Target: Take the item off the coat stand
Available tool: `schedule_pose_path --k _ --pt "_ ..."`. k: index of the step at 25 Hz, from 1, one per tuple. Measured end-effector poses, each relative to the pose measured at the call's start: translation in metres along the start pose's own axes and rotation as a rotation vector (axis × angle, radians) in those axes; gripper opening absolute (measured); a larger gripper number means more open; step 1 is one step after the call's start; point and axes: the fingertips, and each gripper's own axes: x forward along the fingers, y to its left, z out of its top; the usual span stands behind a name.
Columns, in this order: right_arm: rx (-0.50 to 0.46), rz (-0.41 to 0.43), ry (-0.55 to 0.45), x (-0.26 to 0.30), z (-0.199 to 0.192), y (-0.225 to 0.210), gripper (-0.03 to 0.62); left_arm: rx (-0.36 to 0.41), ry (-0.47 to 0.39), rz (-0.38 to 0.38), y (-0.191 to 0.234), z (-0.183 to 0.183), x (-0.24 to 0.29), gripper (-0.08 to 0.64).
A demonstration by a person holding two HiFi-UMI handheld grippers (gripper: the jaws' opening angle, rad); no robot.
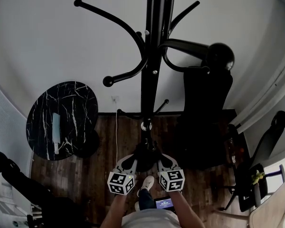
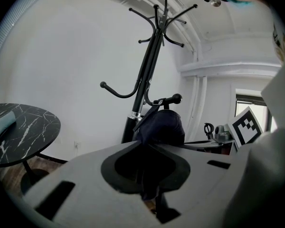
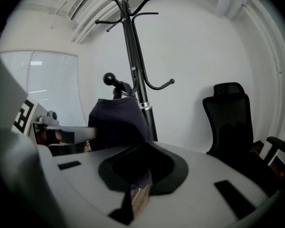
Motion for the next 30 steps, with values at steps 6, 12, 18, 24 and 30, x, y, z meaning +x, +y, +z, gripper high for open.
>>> schedule_pose_path --k 6,12,18,24,30 --pt "-0.008 -0.005 0.009 0.01 0.001 -0.004 0.028 0.0 0.009 0.003 0.008 0.0 0.008 0.031" --pt "-0.025 -0.01 0.008 0.017 0.001 -0.004 0.028 0.009 0.015 0.007 0.014 0.0 0.012 0.031" --pt "-0.052 -0.03 0.007 0.025 0.003 -0.012 0.028 0.003 0.021 0.006 0.018 -0.002 0.022 0.031" --pt "-0.06 -0.032 0.009 0.033 0.006 -0.016 0.028 0.01 0.024 0.014 0.025 -0.001 0.03 0.032" --pt "-0.068 -0.032 0.015 0.041 0.01 -0.016 0.028 0.004 0.016 0.024 0.033 0.003 0.036 0.032"
